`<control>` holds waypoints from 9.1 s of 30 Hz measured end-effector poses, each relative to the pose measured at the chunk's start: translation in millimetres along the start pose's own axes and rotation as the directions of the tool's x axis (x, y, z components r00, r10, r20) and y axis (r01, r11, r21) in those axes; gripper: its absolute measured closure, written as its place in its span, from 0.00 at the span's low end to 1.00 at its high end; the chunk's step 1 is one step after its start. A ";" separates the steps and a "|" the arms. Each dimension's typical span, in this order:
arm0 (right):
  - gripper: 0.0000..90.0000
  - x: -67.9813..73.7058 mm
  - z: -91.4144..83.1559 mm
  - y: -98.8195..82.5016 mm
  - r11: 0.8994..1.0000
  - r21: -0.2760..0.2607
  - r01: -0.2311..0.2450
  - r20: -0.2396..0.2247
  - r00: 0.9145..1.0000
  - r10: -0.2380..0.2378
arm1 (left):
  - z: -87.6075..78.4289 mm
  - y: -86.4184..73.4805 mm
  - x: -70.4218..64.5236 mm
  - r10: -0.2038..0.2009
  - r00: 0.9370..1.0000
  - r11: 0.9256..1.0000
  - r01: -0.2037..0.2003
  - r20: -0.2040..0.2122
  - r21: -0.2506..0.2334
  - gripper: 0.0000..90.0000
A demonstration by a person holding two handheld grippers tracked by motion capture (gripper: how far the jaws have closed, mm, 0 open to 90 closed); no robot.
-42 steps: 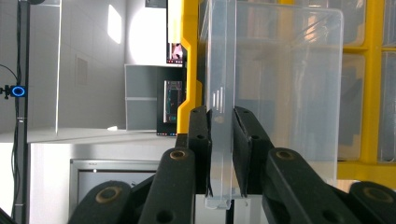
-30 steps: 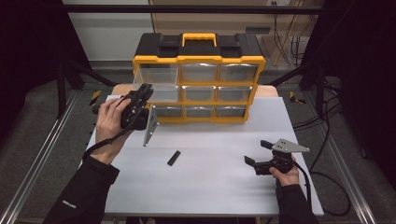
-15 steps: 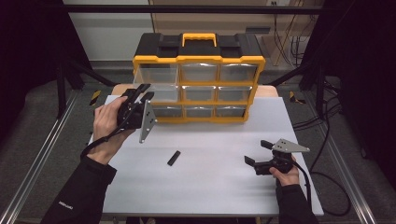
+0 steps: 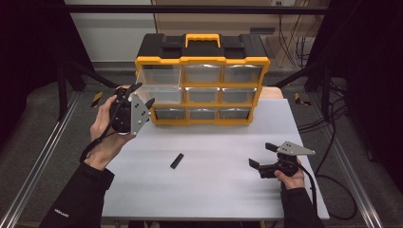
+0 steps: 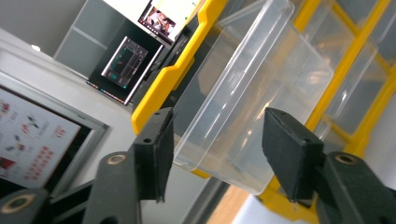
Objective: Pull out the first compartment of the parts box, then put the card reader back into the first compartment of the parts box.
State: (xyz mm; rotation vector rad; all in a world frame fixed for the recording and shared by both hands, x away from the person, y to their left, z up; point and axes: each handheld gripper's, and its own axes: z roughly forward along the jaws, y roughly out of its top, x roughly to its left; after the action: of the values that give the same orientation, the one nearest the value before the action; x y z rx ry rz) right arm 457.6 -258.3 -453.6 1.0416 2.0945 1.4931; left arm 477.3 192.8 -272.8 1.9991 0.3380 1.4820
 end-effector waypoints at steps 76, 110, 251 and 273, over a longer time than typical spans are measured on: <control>0.03 0.5 -1.9 0.4 1.000 -0.011 -0.002 -0.004 1.000 0.002 | 12.7 -106.5 -74.6 -0.684 0.678 0.728 0.658 0.269 0.193 0.04; 0.03 1.1 1.1 -1.5 1.000 0.010 0.000 -0.005 1.000 0.000 | 21.5 -94.0 -105.8 -0.667 0.650 0.743 0.616 0.363 0.263 0.03; 0.03 1.8 1.0 -1.5 1.000 0.011 0.008 -0.005 1.000 -0.008 | 54.6 -95.1 -171.5 -0.708 0.595 0.690 0.465 0.380 0.555 0.80; 0.03 1.8 1.0 -1.6 1.000 0.011 0.009 -0.004 1.000 -0.009 | 51.7 -96.7 -160.8 -0.725 0.566 0.679 0.493 0.393 0.544 0.81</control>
State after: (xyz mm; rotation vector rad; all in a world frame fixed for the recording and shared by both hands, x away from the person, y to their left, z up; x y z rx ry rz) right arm 456.6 -256.6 -455.2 1.0327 2.1098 1.4826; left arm 485.9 163.8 -465.0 2.1621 1.0036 0.3104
